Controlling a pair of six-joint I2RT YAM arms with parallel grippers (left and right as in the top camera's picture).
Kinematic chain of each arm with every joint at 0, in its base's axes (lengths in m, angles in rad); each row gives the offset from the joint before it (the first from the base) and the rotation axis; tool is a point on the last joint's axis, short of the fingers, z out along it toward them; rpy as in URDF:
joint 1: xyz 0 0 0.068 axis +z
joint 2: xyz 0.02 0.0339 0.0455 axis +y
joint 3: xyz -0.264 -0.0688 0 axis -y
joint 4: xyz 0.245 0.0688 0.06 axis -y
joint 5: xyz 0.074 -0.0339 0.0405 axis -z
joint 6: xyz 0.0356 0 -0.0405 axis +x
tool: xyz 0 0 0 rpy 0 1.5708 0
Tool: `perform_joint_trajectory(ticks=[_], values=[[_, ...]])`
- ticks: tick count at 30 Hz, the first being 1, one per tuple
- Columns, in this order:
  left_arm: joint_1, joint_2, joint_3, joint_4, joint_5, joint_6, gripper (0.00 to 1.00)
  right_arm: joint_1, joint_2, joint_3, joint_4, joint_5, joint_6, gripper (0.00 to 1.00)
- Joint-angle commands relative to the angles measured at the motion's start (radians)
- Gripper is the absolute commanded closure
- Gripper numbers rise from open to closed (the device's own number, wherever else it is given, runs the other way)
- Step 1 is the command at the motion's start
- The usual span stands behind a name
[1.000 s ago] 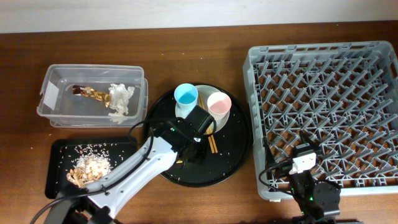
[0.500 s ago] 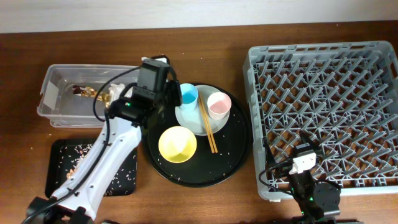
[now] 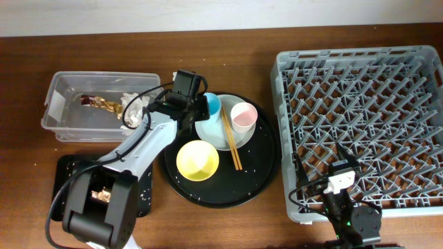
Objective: Sort waste into correct bins and load items into the dishwasher rack
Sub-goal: 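Grasp the blue cup with the left gripper and lift it, then hand the blue cup from the left gripper to the right gripper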
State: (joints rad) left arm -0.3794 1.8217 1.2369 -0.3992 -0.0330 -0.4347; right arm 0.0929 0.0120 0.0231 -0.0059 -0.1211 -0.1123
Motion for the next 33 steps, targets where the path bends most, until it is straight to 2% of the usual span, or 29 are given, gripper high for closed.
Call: perform_joint_trajectory(ticks=[1, 6, 10, 12, 14, 15, 16, 18, 21, 23, 25, 27, 31, 33], values=[[0.003, 0.012, 0.004, 0.002, 0.011, 0.002, 0.93, 0.005, -0.006, 0.13, -0.031, 0.091, 0.002, 0.02], [0.007, -0.001, 0.008, 0.005, 0.011, 0.002, 0.99, 0.005, 0.03, 0.389, -0.22, 0.111, 0.003, 0.02], [0.049, -0.159, 0.051, -0.019, 0.094, 0.002, 0.99, 0.005, 0.188, 0.613, -0.369, 0.095, 0.082, 0.02], [0.071, -0.293, 0.084, -0.061, 0.224, 0.002, 0.99, 0.005, 0.323, 0.753, -0.465, -0.014, 0.103, 0.02], [0.1, -0.436, 0.103, -0.119, 0.403, 0.002, 0.99, 0.005, 0.51, 0.945, -0.621, -0.21, 0.103, 0.02], [0.111, -0.471, 0.103, -0.129, 0.466, 0.0, 1.0, 0.005, 0.551, 0.989, -0.652, -0.279, 0.103, 0.02], [0.133, -0.516, 0.103, -0.138, 0.592, -0.027, 0.99, 0.005, 0.607, 1.045, -0.67, -0.402, 0.103, 0.02], [0.171, -0.551, 0.103, -0.116, 0.871, -0.071, 1.0, 0.005, 0.676, 1.104, -0.662, -0.664, 0.103, 0.02], [0.189, -0.538, 0.103, -0.056, 1.162, -0.112, 1.0, 0.005, 0.707, 1.114, -0.628, -0.684, 0.103, 0.02], [0.188, -0.521, 0.103, 0.0, 1.276, -0.129, 1.0, 0.005, 0.749, 1.114, -0.621, -0.739, 0.103, 0.02], [0.188, -0.513, 0.103, 0.053, 1.33, -0.161, 1.0, 0.005, 0.805, 1.114, -0.587, -0.877, 0.102, 0.02], [0.188, -0.512, 0.103, 0.055, 1.347, -0.172, 1.0, 0.005, 0.892, 1.114, -0.468, -1.076, 0.103, 0.02], [0.188, -0.512, 0.103, 0.059, 1.383, -0.172, 1.0, 0.005, 1.045, 1.114, -0.307, -1.309, 0.133, 0.02], [0.188, -0.512, 0.103, 0.06, 1.383, -0.172, 1.0, 0.005, 1.099, 1.114, -0.291, -1.373, 0.134, 0.02]])
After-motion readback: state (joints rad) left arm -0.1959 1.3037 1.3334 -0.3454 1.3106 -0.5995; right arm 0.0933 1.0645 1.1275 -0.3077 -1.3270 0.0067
